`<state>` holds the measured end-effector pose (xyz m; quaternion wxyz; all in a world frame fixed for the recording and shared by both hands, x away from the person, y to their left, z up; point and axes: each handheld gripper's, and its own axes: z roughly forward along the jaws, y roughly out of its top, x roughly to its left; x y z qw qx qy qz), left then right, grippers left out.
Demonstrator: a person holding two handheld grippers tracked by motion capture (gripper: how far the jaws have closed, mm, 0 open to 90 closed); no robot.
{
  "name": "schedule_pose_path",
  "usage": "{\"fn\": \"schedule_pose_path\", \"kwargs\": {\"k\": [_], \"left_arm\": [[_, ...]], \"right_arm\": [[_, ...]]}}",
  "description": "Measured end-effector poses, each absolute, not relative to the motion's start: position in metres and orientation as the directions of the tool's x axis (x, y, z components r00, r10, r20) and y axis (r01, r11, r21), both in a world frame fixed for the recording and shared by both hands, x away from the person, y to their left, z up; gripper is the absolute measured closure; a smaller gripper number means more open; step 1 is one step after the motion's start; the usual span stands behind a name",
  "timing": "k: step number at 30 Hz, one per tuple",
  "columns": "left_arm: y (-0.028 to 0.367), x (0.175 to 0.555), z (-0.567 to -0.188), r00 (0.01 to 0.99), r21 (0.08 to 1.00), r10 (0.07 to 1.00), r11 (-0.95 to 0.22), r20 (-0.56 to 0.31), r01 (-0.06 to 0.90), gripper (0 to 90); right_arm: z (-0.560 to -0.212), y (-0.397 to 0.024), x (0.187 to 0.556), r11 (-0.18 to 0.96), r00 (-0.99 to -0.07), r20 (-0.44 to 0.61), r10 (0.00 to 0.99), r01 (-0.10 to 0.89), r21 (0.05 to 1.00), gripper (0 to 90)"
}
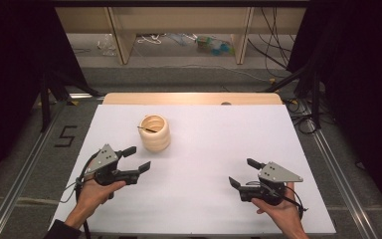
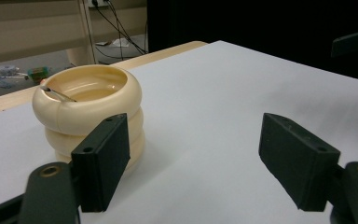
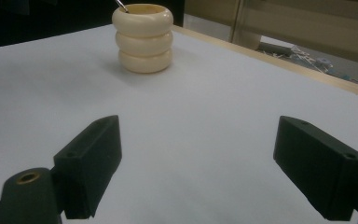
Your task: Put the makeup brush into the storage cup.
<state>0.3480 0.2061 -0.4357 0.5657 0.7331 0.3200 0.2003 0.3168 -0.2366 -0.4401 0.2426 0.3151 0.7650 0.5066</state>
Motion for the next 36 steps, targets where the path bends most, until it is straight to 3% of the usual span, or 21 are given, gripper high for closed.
{"fn": "schedule_pose_path", "kwargs": {"k": [19,36], "left_arm": [[0.206,0.339,-0.446,0.739,0.958,0.674,-0.203,-0.015,0.204,20.5],[0.205,0.331,-0.45,0.739,0.963,0.674,-0.184,-0.023,0.198,19.9]], "right_arm": [[-0.439,-0.237,0.315,0.275,-0.683,-0.044,0.729,0.234,0.933,16.1],[-0.436,-0.239,0.314,0.253,-0.68,-0.033,0.733,0.227,0.94,16.1]]}}
